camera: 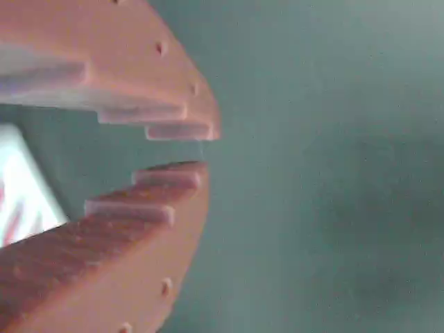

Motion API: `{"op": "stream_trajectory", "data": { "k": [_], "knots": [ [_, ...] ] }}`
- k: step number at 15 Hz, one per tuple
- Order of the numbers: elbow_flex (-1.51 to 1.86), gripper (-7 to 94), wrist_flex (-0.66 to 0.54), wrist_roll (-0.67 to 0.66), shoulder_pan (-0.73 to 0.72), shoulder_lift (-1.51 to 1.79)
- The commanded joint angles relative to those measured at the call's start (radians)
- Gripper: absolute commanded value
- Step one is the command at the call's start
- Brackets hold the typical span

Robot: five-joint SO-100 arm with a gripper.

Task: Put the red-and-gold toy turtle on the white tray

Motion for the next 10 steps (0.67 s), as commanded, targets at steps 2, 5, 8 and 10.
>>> {"op": "stream_trajectory", "data": {
  "k": [2, 5, 8, 10],
  "knots": [
    [-0.008, 0, -0.014, 0.023, 0.000, 0.014],
    [-0.008, 0, -0.015, 0.020, 0.002, 0.014],
    [-0.008, 0, -0.015, 0.020, 0.002, 0.014],
    [-0.008, 0, -0.015, 0.020, 0.002, 0.014]
  ]
}}
